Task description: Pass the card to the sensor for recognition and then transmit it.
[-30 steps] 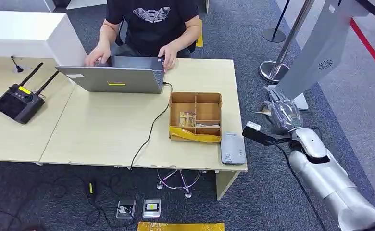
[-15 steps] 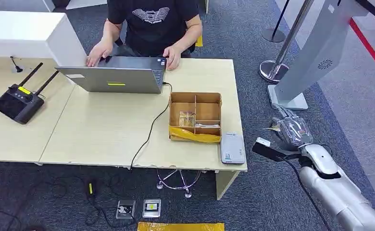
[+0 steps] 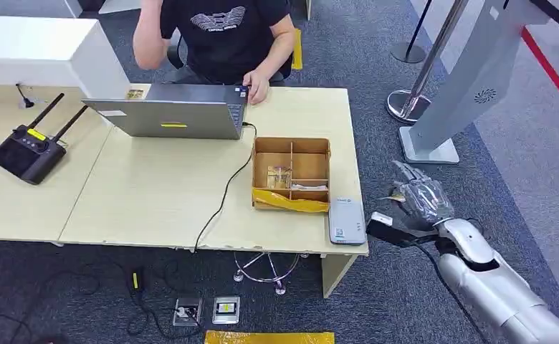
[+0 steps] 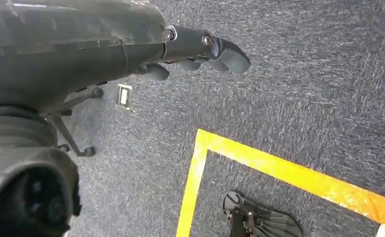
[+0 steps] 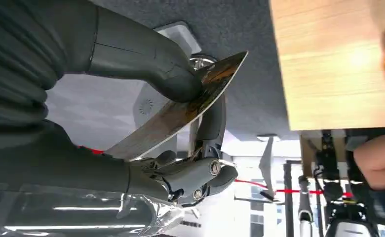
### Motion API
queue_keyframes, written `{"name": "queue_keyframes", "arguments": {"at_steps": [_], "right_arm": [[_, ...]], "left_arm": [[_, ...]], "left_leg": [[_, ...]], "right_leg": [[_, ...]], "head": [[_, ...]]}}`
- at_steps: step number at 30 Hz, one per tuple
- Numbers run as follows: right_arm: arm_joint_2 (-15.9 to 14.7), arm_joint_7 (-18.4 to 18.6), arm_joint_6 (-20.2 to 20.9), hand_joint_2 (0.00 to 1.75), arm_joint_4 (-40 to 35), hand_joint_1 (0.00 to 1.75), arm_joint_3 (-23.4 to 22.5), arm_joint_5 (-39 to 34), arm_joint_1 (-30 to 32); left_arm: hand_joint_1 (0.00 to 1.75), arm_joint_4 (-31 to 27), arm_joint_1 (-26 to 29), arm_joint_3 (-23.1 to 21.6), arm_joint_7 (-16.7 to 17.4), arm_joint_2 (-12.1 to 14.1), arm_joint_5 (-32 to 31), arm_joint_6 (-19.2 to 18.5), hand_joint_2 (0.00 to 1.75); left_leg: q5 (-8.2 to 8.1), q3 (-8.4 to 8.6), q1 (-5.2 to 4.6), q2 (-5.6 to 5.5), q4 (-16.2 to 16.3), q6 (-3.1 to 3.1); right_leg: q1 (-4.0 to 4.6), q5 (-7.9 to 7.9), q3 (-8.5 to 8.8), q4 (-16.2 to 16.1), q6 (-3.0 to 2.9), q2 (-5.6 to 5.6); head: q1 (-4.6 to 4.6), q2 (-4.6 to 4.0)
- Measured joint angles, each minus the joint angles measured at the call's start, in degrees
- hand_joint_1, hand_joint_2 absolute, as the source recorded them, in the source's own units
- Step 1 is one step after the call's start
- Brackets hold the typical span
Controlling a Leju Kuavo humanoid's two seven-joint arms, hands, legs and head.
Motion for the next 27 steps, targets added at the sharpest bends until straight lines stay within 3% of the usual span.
{"name": "queue_keyframes", "arguments": {"at_steps": [14,27], "right_arm": [[4.1,-0.6,-1.4,1.75,-0.2,1.75,4.0,0.2,-1.0],[7.9,-1.5,-2.3,1.75,4.6,1.75,6.4,-0.2,-2.3]], "left_arm": [[0.0,0.0,-0.1,0.0,0.0,0.0,0.4,0.1,0.0],[0.0,0.0,-0.2,0.0,0.0,-0.1,0.4,0.5,0.0]], "left_leg": [[0.0,-0.01,0.0,0.0,0.0,0.0],[0.0,-0.02,0.0,-0.01,0.0,0.0]], "right_leg": [[0.01,0.0,0.0,0.0,0.0,-0.01],[0.0,0.0,-0.01,0.0,0.0,-0.02]], "head": [[-0.02,0.0],[0.0,0.0]]}}
